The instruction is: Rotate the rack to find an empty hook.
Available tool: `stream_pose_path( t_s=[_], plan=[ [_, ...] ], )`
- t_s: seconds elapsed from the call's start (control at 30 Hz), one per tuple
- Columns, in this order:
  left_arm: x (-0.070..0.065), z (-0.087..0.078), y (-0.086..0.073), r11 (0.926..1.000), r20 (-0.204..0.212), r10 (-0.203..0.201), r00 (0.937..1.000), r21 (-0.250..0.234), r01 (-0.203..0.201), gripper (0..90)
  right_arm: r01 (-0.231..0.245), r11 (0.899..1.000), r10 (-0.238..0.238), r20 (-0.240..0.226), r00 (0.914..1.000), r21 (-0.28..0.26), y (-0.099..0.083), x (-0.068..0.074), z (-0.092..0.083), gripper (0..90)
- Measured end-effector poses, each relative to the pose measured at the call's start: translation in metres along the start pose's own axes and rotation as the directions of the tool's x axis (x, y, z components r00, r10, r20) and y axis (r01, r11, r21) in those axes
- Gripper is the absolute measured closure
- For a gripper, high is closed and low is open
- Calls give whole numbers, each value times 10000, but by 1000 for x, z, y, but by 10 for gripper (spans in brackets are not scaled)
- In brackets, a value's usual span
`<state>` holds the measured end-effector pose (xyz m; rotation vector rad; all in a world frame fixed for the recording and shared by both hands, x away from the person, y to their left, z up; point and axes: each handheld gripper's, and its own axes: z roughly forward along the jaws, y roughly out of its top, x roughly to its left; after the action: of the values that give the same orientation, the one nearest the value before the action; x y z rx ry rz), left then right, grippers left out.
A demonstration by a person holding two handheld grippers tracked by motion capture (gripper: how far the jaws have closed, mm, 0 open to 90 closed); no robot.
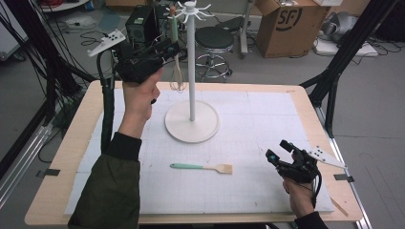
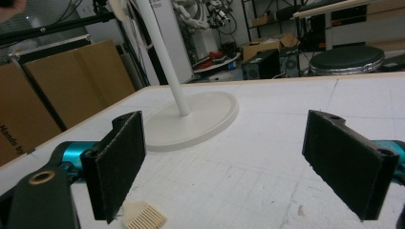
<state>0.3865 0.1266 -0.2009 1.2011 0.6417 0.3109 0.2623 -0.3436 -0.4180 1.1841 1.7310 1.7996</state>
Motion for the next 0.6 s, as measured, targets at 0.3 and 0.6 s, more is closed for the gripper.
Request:
stream_pose_path(
  t_s=[0.3,0.6],
  plan=[
    [-2,6,4,9993,-40,336,9994,-184,-337,836,-14,10000,14,-26,10000,-79,2,-3,0,140],
    [-10,21,9,9994,257,311,9992,-147,-307,900,-53,9999,54,48,10000,-90,2,-3,0,140]
  ],
)
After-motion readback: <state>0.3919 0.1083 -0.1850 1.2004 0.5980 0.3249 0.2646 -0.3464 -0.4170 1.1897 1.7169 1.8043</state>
